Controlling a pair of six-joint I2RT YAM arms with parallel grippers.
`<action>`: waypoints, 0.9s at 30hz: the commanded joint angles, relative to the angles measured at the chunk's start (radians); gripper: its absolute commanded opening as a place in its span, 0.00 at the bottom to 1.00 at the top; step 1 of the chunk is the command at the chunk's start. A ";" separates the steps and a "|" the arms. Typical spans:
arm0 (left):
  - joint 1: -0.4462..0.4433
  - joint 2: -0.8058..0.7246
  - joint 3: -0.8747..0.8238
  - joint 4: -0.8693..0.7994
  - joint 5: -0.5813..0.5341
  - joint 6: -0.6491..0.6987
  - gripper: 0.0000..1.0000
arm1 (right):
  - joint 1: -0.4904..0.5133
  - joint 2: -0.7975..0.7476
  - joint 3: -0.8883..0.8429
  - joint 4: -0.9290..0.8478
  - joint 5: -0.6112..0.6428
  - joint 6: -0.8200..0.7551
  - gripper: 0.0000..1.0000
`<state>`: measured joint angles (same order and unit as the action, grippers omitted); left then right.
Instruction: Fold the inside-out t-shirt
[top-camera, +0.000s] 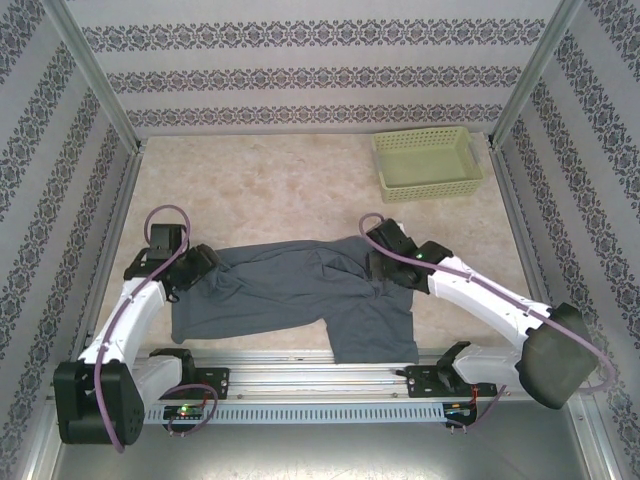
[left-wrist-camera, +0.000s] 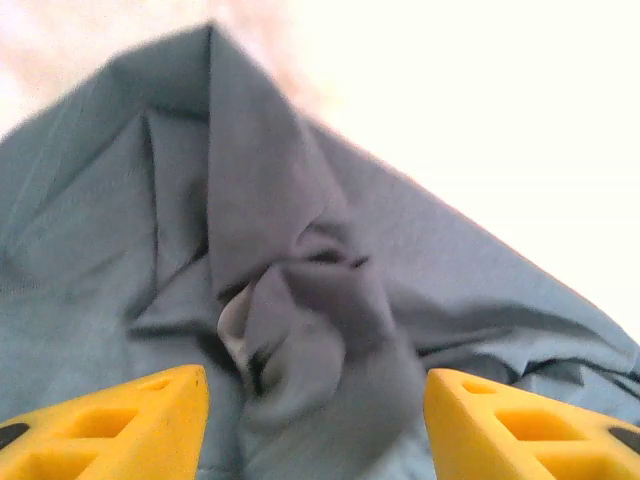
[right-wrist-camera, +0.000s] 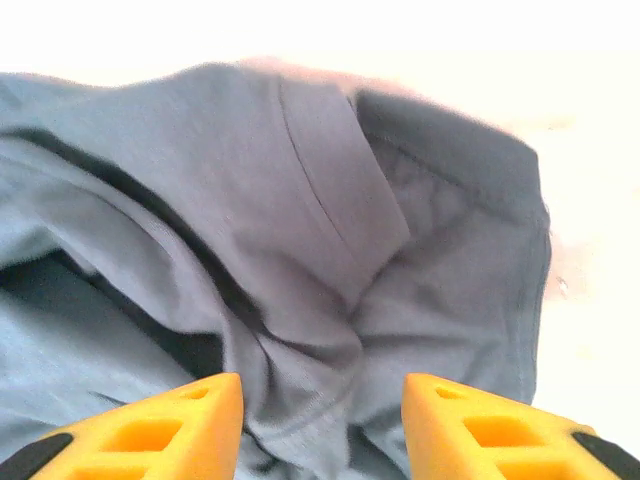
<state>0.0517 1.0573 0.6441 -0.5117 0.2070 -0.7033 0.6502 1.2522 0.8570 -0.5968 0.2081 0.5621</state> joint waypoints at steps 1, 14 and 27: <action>-0.007 0.024 -0.001 -0.035 -0.029 0.043 0.59 | 0.015 0.069 0.060 0.028 -0.064 -0.030 0.46; -0.010 0.119 -0.050 0.038 0.023 0.066 0.57 | 0.063 0.376 0.226 0.092 -0.074 -0.106 0.42; -0.045 0.181 -0.004 0.034 -0.015 0.094 0.31 | 0.029 0.361 0.283 0.022 0.033 -0.146 0.00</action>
<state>0.0242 1.2655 0.6083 -0.4786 0.2268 -0.6331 0.7017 1.6905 1.1362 -0.5461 0.1921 0.4294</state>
